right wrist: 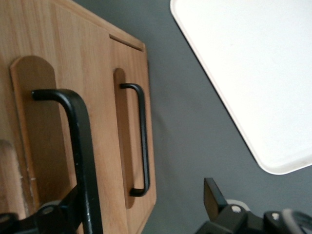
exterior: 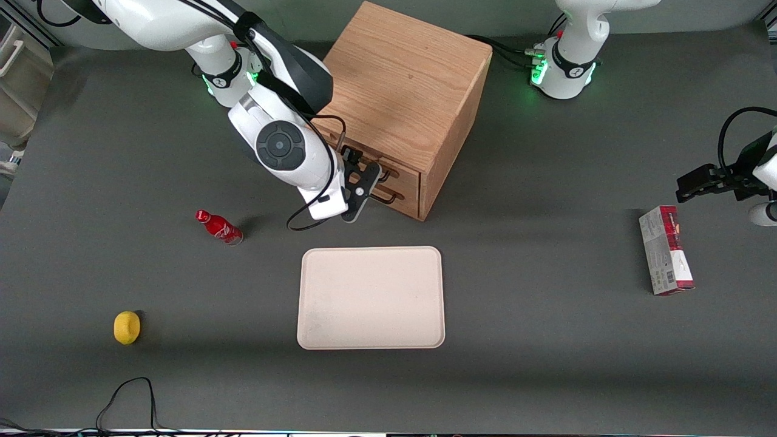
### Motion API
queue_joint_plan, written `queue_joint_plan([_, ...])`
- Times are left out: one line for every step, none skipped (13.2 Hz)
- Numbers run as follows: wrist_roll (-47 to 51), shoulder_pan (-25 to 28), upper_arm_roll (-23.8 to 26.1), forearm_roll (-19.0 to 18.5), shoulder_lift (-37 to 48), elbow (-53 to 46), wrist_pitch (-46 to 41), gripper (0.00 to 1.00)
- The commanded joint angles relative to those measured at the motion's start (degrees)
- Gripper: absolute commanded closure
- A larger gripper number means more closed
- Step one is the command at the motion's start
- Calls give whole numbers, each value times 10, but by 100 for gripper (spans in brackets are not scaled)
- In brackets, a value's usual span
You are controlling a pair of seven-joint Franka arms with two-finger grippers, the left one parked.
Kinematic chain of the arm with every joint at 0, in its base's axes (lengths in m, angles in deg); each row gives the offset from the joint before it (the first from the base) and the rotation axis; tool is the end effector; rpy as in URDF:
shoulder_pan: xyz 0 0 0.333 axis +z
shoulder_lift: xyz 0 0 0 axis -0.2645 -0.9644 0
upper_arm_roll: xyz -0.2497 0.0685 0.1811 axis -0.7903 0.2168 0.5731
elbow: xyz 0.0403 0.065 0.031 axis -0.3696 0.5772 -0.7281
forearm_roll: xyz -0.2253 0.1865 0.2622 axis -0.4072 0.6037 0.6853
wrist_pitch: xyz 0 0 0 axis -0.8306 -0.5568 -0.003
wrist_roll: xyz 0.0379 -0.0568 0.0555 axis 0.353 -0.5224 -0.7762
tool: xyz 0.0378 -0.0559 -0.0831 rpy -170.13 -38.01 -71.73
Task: Open upper drawer
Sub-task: 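Pull the upper drawer outward by its handle with the right gripper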
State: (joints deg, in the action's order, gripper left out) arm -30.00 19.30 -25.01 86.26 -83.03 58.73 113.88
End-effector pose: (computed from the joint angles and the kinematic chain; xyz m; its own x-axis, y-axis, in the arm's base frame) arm 0.5289 0.3893 0.3912 0.5199 0.8531 -0.0432 0.8171 -0.5114 -0.2661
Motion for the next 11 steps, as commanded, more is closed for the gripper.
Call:
queue_joint_plan([-35,-3,-25,-6,-2,-14,14,0])
queue_joint_plan([-47,-3,-37,-6,-9,-23,14,0])
queue_joint_plan([-59,-3,-49,-6,-16,-36,14,0])
queue_joint_plan([-70,-3,-59,-6,-25,-51,14,0])
queue_joint_plan([-84,-3,-71,-6,-35,-68,13,0])
queue_joint_plan([-95,-3,-84,-6,-43,-85,13,0])
queue_joint_plan([-102,-3,-95,-6,-50,-100,13,0])
queue_joint_plan([-103,-3,-106,-6,-56,-112,13,0])
queue_joint_plan([-103,-3,-110,-6,-61,-123,13,0])
queue_joint_plan([-103,-4,-112,-6,-65,-130,13,0])
queue_joint_plan([-102,-5,-119,-6,-71,-136,13,0])
